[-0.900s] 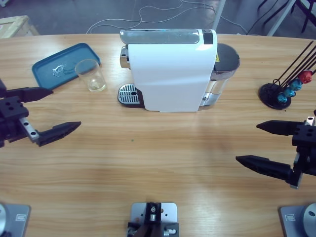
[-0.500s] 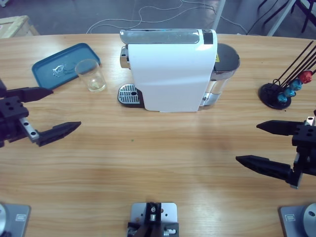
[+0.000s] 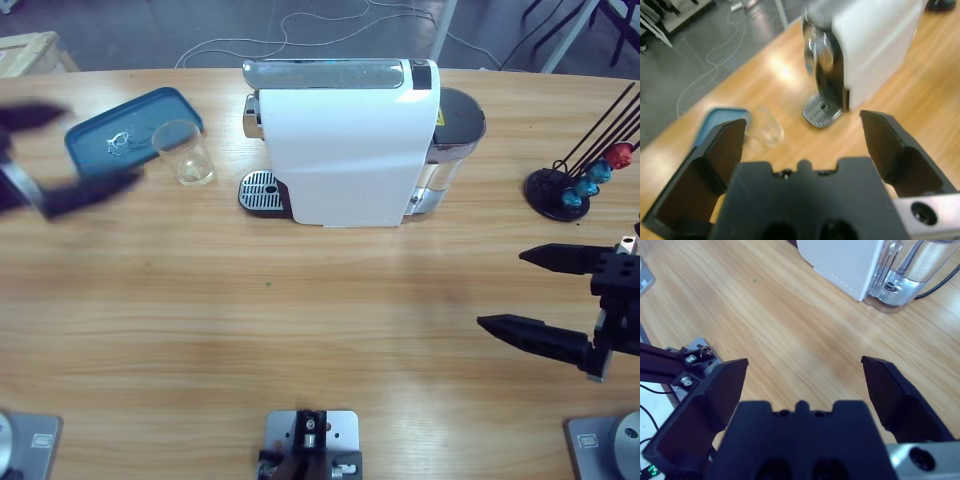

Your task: Pour coffee

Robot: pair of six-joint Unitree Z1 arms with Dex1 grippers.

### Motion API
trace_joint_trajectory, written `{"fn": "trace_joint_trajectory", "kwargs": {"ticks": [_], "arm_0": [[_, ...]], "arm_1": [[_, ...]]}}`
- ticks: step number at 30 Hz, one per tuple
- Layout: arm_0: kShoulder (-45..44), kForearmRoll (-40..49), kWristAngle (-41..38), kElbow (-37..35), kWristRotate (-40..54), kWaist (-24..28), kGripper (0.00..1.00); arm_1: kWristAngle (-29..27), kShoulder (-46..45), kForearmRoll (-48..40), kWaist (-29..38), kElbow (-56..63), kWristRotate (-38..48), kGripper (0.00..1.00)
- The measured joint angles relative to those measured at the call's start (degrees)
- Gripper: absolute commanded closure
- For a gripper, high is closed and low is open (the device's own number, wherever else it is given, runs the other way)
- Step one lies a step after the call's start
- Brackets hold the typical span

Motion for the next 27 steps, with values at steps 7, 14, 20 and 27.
{"fn": "trace_joint_trajectory", "kwargs": {"ticks": [7,14,20,27], "arm_0": [[0.52,23.91,-11.21,-25.07,-8.48,7.39,0.280],[7.87,24.38,-34.69,-27.90,-28.51,15.03,0.296],[13.46,18.20,-44.48,-27.90,-47.67,21.77,0.395],[19.00,11.57,-48.32,-27.85,-58.81,26.73,0.395]], "arm_1": [[0.00,0.00,-0.02,0.06,-0.01,0.00,0.000],[0.00,-0.08,-0.02,0.06,-0.08,-0.25,0.000],[-0.06,-0.39,-0.03,0.06,-0.03,-0.58,0.000],[-0.06,-0.69,-0.76,0.06,0.41,-0.58,0.000]]}}
